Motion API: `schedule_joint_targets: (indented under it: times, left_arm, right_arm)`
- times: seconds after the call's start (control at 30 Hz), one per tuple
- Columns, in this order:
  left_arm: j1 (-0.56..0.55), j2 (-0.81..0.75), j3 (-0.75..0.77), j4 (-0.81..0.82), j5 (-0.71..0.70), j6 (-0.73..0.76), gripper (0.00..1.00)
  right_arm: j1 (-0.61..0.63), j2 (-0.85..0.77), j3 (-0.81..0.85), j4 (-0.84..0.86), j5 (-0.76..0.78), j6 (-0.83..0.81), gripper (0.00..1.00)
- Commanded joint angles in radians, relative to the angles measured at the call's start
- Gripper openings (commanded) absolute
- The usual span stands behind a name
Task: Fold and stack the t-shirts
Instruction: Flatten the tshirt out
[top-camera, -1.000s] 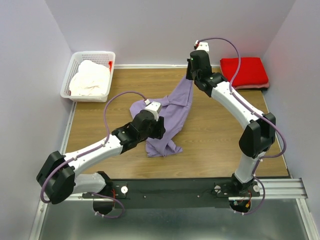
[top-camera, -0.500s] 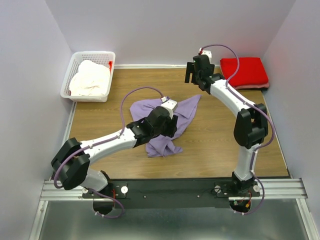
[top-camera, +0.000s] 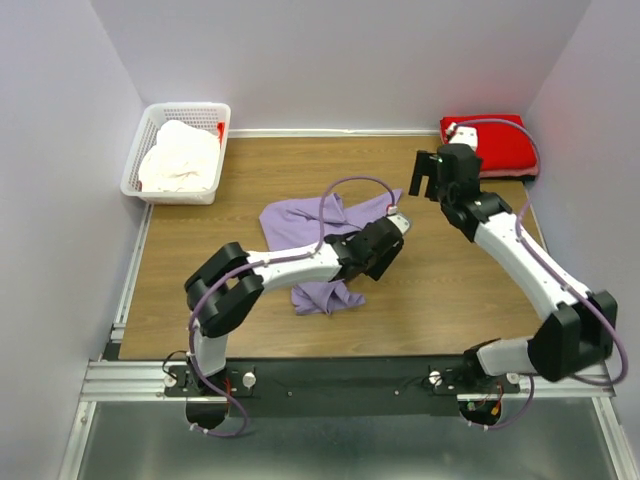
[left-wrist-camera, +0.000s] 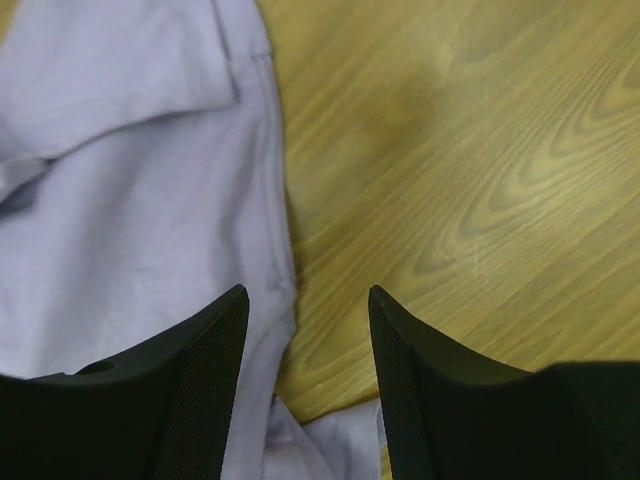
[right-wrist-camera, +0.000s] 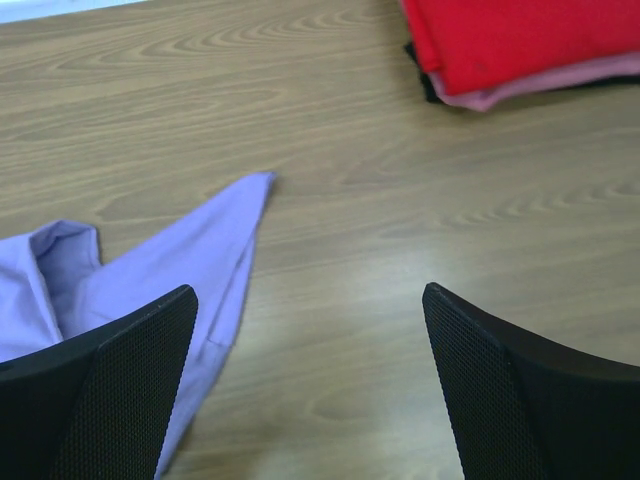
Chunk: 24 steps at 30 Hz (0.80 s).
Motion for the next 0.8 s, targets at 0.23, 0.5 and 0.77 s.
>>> schedule_joint_targets:
  times: [0.23, 0.5, 0.77]
  left_arm:
    - [-0.024, 0.173, 0.114, -0.109, -0.125, 0.064, 0.59]
    - [-0.021, 0.207, 0.123, -0.114, -0.200, 0.073, 0.59]
    - [-0.011, 0.247, 0.114, -0.091, -0.173, 0.081, 0.51]
  right_arm:
    - [-0.011, -0.305, -0.254, -0.040, -0.033, 0.131, 1.00]
    - [-0.013, -0.323, -0.302, -0.044, -0.095, 0.161, 1.00]
    - [-0.013, -0.314, -0.299, -0.046, -0.101, 0.165, 1.00]
